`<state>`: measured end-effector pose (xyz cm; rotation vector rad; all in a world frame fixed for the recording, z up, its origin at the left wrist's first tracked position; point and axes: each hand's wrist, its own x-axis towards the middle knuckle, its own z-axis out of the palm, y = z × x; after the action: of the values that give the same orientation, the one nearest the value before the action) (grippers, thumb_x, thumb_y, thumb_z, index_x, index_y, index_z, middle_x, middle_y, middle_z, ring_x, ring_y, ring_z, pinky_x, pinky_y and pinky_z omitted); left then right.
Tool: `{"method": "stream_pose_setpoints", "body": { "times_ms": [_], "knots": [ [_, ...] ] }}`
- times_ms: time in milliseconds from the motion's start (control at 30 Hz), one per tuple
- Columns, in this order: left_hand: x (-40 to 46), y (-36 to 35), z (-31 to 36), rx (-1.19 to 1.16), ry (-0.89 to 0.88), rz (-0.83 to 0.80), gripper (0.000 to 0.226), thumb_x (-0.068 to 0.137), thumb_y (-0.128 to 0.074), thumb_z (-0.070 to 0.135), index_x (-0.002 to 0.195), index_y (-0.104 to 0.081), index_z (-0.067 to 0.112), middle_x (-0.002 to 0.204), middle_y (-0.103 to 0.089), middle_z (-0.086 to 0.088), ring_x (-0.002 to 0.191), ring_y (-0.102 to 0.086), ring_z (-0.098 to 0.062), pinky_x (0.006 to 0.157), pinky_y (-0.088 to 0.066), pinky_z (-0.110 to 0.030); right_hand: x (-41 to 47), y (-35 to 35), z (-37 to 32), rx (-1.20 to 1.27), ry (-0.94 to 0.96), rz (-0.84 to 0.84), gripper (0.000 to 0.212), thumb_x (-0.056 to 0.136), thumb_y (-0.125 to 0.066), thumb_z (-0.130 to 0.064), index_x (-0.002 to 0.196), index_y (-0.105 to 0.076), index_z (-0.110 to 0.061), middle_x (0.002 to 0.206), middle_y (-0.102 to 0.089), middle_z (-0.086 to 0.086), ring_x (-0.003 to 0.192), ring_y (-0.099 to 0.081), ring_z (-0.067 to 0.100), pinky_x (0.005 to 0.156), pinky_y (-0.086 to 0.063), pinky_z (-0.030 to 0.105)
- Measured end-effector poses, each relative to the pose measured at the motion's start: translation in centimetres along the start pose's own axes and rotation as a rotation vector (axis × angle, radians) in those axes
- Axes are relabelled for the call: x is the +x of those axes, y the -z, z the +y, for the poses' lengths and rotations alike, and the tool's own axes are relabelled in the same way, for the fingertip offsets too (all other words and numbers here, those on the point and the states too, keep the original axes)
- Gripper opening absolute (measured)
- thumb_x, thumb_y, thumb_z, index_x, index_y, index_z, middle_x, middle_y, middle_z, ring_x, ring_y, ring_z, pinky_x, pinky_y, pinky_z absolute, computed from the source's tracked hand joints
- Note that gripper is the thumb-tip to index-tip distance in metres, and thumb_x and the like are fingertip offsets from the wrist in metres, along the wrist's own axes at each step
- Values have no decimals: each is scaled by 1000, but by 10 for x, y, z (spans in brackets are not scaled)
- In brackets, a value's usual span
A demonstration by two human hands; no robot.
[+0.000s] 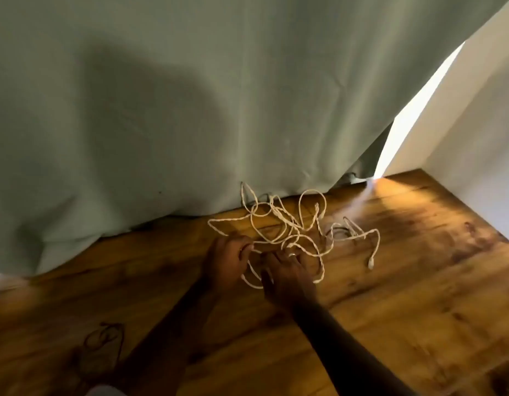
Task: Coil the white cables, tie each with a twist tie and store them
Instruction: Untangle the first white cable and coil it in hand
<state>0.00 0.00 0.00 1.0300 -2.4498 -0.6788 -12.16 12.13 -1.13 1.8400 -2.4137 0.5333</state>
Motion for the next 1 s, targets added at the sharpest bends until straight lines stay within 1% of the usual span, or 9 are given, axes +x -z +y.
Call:
{"method": "stream_pose_setpoints", "body": {
  "times_ms": [67,133,300,367,500,600,733,900,1000],
  "knots": [
    [-13,-30,-17,-51,98,-5,46,94,-36,52,105,-73,27,111,-71,2,106,-64,-24,96,-47,-46,-7,-22,3,7,-17,15,31,85,-52,-29,116,-54,-28,106,-66,4,85,-65,33,77,-50,45],
    [-30,-61,-37,-65,92,46,44,95,-37,49,102,-73,24,109,-71,-1,107,-63,-27,100,-44,-52,-16,-44,5,22,-71,99,27,89,-46,-32,112,-56,-23,104,-65,8,80,-65,35,76,-51,46],
    [-38,-85,-52,-142,-2,225,24,94,-51,32,88,-70,19,99,-65,2,101,-59,-23,95,-44,-49,-11,-77,-5,78,-103,246,27,84,-47,-32,104,-59,-18,104,-60,12,86,-60,35,76,-47,42],
    [-36,-85,-57,-224,0,255,16,90,-57,26,87,-70,17,98,-63,2,98,-58,-20,89,-48,-43,-7,-82,-6,136,-95,285,25,81,-49,-28,104,-55,-20,105,-58,11,89,-59,33,77,-48,43],
    [-35,-87,-62,-255,68,338,7,87,-71,14,94,-72,15,102,-65,-3,97,-61,-23,84,-52,-44,-11,-90,4,339,-48,372,21,88,-52,-20,103,-66,-14,106,-58,6,93,-60,25,79,-53,46],
    [-36,-88,-63,-258,60,323,18,86,-71,9,103,-73,16,107,-65,1,97,-62,-19,81,-52,-32,-13,-91,6,406,-11,397,16,89,-60,-14,102,-69,-16,105,-59,0,91,-60,15,79,-54,42],
    [-40,-82,-61,-337,37,385,19,85,-69,2,95,-71,19,101,-64,3,89,-58,-10,73,-41,-8,-16,-86,9,453,-31,371,17,88,-68,-11,100,-72,-21,105,-60,-6,87,-58,5,77,-54,26],
    [-38,-84,-61,-279,33,485,19,81,-74,10,97,-71,21,106,-62,1,99,-57,-17,90,-50,-37,-15,-86,11,415,-19,387,24,94,-60,-23,118,-65,-22,108,-64,-2,97,-60,15,87,-54,44],
    [-55,-88,-55,-209,-83,524,24,80,-77,33,102,-69,27,112,-62,6,113,-51,-18,93,-42,-36,-27,-67,17,427,-7,530,39,82,-52,-21,119,-64,-16,106,-69,5,98,-63,25,87,-51,42]
  ]
}}
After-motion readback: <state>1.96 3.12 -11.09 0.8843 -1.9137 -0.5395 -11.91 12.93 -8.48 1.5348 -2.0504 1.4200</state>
